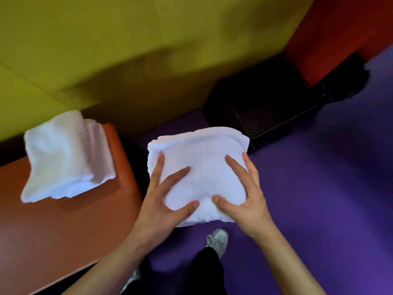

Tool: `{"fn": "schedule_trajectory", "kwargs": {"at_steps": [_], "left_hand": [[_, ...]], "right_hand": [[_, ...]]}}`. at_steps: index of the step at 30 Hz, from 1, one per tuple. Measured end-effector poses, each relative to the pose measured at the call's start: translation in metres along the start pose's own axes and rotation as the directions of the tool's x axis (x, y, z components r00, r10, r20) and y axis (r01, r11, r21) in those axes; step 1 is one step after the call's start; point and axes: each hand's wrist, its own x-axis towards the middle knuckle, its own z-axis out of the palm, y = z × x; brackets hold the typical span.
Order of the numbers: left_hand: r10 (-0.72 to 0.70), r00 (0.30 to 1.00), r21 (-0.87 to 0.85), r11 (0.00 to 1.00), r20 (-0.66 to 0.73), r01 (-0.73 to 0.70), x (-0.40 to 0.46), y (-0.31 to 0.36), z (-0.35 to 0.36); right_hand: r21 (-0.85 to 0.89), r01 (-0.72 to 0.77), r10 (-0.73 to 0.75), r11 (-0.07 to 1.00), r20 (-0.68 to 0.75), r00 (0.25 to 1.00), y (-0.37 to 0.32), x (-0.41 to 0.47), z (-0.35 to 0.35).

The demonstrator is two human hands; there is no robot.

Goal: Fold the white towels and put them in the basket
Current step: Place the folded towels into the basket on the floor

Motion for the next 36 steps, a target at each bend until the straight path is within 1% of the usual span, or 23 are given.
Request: {"fn": "schedule_trajectory", "kwargs": {"at_steps": [5, 8, 14, 16, 18, 25, 28, 31, 34, 36], "left_hand": [[0.018, 0.999, -0.022, 1.000, 0.039, -0.017, 0.064, 0.050, 0.052], [0.017, 0.997, -0.046, 0.999, 0.074, -0.014, 0.106, 0.068, 0.080], [0.028, 0.994, -0.103, 0.995, 0.106, -0.017, 0.196, 0.078, 0.134], [0.006, 0.993, -0.120, 0.993, 0.117, 0.008, 0.228, 0.080, 0.155], [0.012, 0.991, -0.144, 0.990, 0.131, 0.007, 0.261, 0.078, 0.177], [-0.052, 0.986, -0.137, 0.988, 0.156, 0.073, 0.372, 0.050, 0.259], [-0.092, 0.982, -0.140, 0.983, 0.165, 0.116, 0.411, 0.031, 0.292], [-0.148, 0.975, -0.085, 0.983, 0.167, 0.164, 0.450, 0.006, 0.324], [-0.153, 0.960, -0.033, 0.986, 0.236, 0.165, 0.496, -0.025, 0.346], [-0.153, 0.936, 0.034, 0.988, 0.316, 0.150, 0.529, -0.050, 0.357]], "right_hand": [[-0.012, 0.000, 0.000, 1.000, -0.048, 0.999, 0.010, 0.045, -0.078], [-0.016, -0.017, 0.016, 1.000, -0.073, 0.997, 0.021, 0.074, -0.113], [-0.053, -0.060, 0.056, 0.997, -0.081, 0.995, 0.050, 0.149, -0.171], [-0.064, -0.101, 0.096, 0.993, -0.073, 0.993, 0.061, 0.177, -0.193], [-0.076, -0.104, 0.099, 0.992, -0.078, 0.992, 0.076, 0.207, -0.211], [-0.078, -0.172, 0.167, 0.982, -0.060, 0.984, 0.155, 0.312, -0.254], [-0.077, -0.182, 0.181, 0.980, -0.017, 0.983, 0.193, 0.354, -0.265], [-0.074, -0.208, 0.208, 0.975, 0.000, 0.978, 0.237, 0.396, -0.269], [-0.086, -0.212, 0.209, 0.974, -0.046, 0.977, 0.287, 0.428, -0.259], [-0.043, -0.244, 0.238, 0.969, -0.106, 0.965, 0.321, 0.438, -0.243]]}}
